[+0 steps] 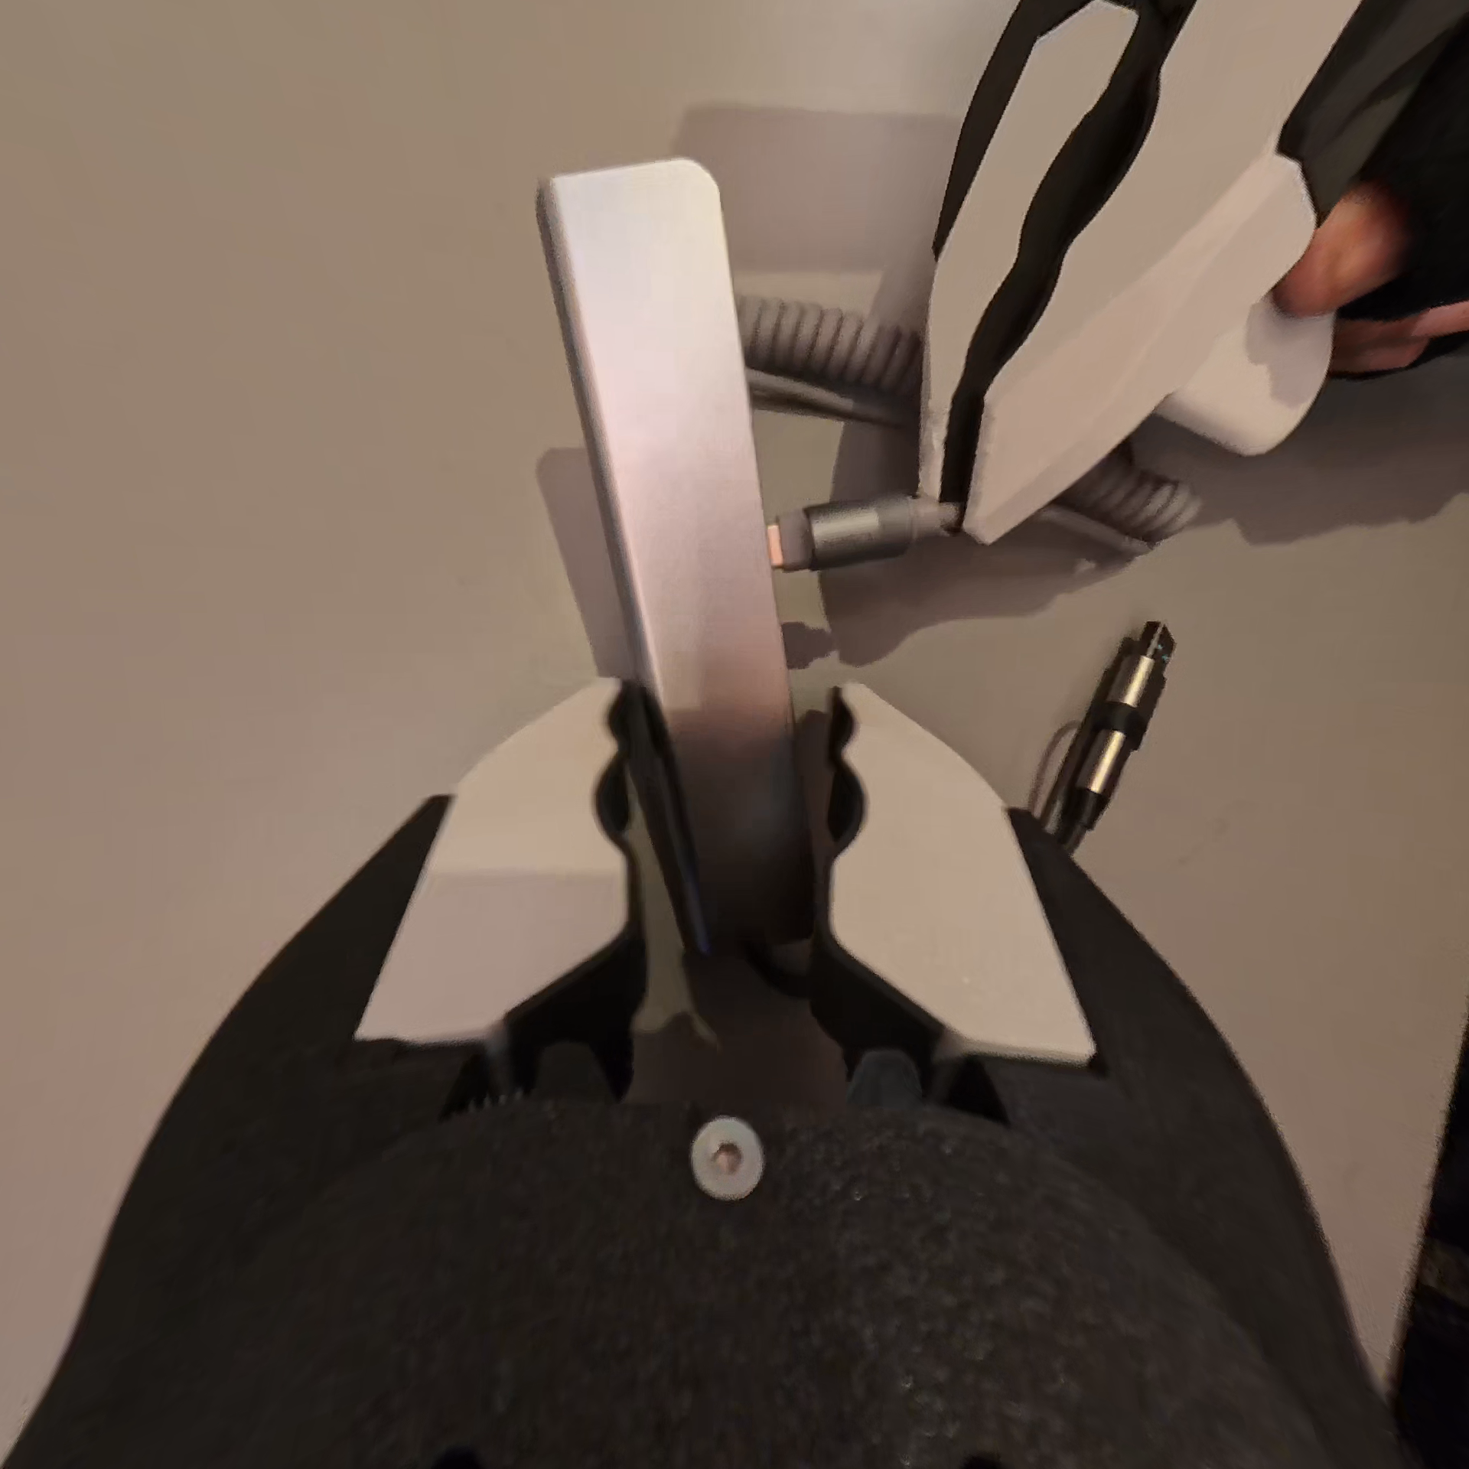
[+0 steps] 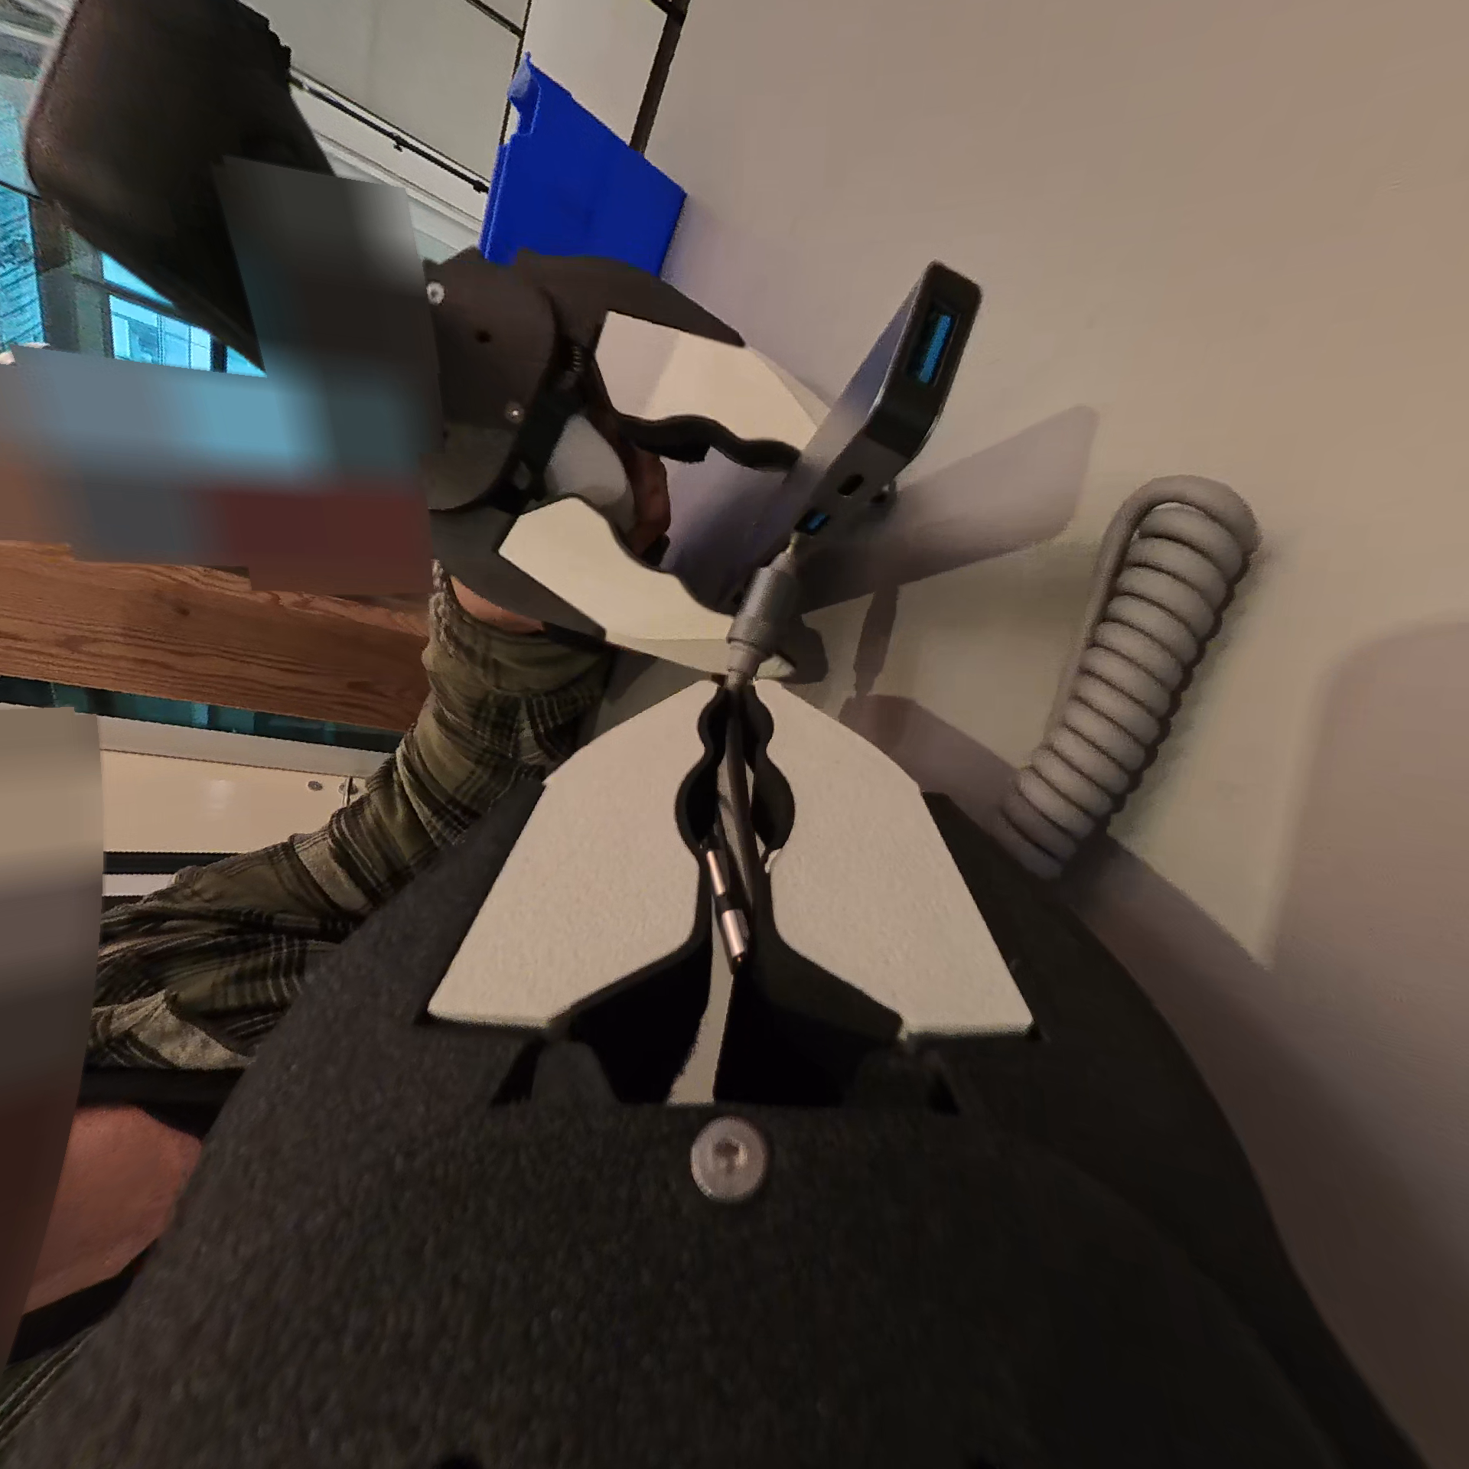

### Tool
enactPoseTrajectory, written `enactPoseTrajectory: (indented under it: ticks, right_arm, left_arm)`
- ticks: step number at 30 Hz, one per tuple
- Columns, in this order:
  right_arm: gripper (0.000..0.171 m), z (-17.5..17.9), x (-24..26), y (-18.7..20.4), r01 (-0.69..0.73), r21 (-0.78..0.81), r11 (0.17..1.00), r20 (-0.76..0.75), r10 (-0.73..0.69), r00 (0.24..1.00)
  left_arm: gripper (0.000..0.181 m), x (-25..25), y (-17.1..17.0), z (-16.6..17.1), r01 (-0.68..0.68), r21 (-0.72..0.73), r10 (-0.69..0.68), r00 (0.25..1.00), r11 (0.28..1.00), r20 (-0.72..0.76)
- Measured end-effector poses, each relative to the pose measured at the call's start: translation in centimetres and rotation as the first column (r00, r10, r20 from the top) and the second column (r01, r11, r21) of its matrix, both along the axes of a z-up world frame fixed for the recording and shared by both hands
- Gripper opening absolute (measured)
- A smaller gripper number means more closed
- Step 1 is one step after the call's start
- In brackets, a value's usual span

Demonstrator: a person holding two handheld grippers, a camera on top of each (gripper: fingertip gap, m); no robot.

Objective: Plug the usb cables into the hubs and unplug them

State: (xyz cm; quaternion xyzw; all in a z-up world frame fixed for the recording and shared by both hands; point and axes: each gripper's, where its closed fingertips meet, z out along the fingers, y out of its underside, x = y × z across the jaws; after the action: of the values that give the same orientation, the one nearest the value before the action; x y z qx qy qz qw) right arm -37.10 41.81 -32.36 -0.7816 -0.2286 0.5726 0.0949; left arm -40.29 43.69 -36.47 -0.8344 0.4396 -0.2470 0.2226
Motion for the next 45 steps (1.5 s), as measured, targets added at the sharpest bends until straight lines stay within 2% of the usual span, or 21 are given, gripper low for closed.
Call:
enactPoseTrajectory:
  ticks: [1, 3, 5, 9, 13, 16, 26, 33, 36, 41, 45]
  right_arm:
    - [0.003, 0.0, -0.1, -0.2, -0.008, 0.003, 1.0, 0.004, 0.008, 1.0]
    - [0.003, 0.0, -0.1, -0.4, -0.014, 0.009, 1.0, 0.019, 0.014, 1.0]
    - [0.002, 0.1, -0.1, -0.6, -0.021, 0.013, 1.0, 0.038, 0.021, 0.999]
    - [0.002, 0.4, 0.0, -0.8, -0.013, 0.046, 0.999, 0.085, 0.009, 0.996]
    - [0.002, 0.6, -0.2, -0.7, -0.006, 0.069, 0.998, 0.087, 0.0, 0.996]
    - [0.002, 0.3, -0.4, -0.6, -0.01, 0.08, 0.997, 0.105, 0.001, 0.994]
    - [0.001, 0.8, -1.0, -0.2, -0.025, 0.126, 0.992, 0.113, 0.011, 0.994]
    - [0.004, 1.2, -0.9, -0.3, -0.092, 0.241, 0.966, 0.155, 0.056, 0.986]
    - [0.02, 1.2, 0.2, -0.8, -0.18, 0.365, 0.913, 0.24, 0.094, 0.966]
    - [0.042, 2.6, 2.6, -1.1, -0.351, 0.56, 0.751, 0.347, 0.172, 0.922]
    - [0.062, 4.4, 3.8, -0.2, -0.427, 0.671, 0.607, 0.38, 0.214, 0.9]
  left_arm:
    - [0.034, 0.0, 0.0, -0.1, -0.002, -0.016, 0.002, 1.0, 1.0, -0.006]
    - [0.032, 0.0, 0.0, -0.1, 0.0, -0.022, -0.001, 1.0, 1.0, -0.015]
    - [0.031, -0.1, -0.1, -0.1, 0.02, -0.008, -0.021, 0.999, 1.0, -0.04]
    - [0.03, -0.2, 0.5, 1.0, 0.032, 0.14, -0.018, 0.995, 0.99, -0.097]
    - [0.031, -0.4, 0.1, 0.7, 0.019, 0.094, -0.009, 0.994, 0.995, -0.106]
    - [0.031, -0.7, 0.3, 0.8, 0.022, 0.135, -0.003, 0.99, 0.991, -0.138]
    - [0.031, -1.0, -0.1, 1.4, 0.002, 0.098, 0.005, 0.997, 0.995, -0.076]
    - [0.03, -0.9, 0.3, 2.3, -0.038, 0.13, 0.042, 0.999, 0.991, -0.022]
    - [0.03, -0.7, -0.3, 2.7, 0.006, 0.152, -0.001, 1.0, 0.988, -0.029]
    - [0.03, -0.6, -1.1, 2.9, 0.042, 0.131, -0.041, 0.999, 0.99, -0.011]
    - [0.03, -0.3, -1.7, 3.6, 0.074, 0.117, -0.077, 0.997, 0.99, 0.028]
